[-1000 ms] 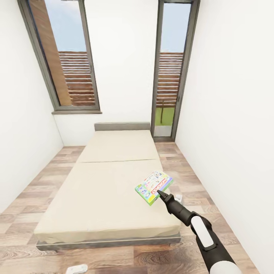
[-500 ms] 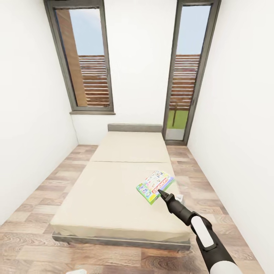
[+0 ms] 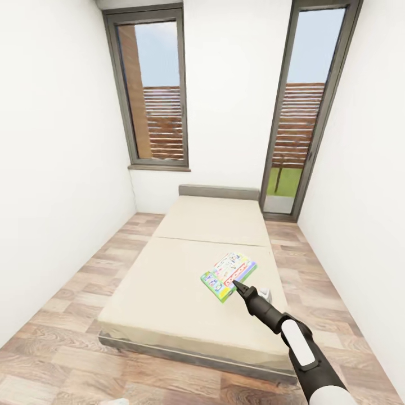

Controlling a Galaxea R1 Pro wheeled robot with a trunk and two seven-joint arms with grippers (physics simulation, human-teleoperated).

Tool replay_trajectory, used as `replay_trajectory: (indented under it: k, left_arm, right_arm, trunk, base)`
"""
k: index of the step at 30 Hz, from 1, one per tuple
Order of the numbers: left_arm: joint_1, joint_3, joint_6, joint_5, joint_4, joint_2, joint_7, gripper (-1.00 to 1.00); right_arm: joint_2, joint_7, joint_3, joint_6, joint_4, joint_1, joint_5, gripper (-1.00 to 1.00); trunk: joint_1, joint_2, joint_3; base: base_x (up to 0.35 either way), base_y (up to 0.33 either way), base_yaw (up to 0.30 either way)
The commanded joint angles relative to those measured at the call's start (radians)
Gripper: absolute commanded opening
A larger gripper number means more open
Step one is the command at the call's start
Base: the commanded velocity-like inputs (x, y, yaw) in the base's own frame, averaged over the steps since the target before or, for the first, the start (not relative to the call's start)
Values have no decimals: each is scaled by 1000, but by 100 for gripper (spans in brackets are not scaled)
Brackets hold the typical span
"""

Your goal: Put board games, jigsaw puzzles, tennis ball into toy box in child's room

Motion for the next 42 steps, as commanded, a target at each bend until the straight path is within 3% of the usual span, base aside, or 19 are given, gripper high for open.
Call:
replay_trajectory:
  k: [1,10,22,42]
  left_arm:
    - [3,8,-3,-10,2,-2,2,100]
    - [17,8,-3,-13,0,-5,1,100]
    - [18,7,-2,-13,1,-6,1,100]
    - [24,8,-3,-11,1,-8,1,100]
  right_arm:
    - [2,1,-4,9,-1,-1,-7,-100]
    - [4,0,-3,8,-1,-1,-6,-100]
    - [7,-2,-3,8,-1,-1,-5,-100]
    - [8,-2,-3,8,1,-1,-5,-100]
  trunk:
    - [1,-2,-1]
    - [1,-2,7]
    - [1,-2,19]
    - [1,-2,38]
  base:
    - [0,0,241]
    - [0,-11,241]
    - [0,-179,241]
    - [0,-5,241]
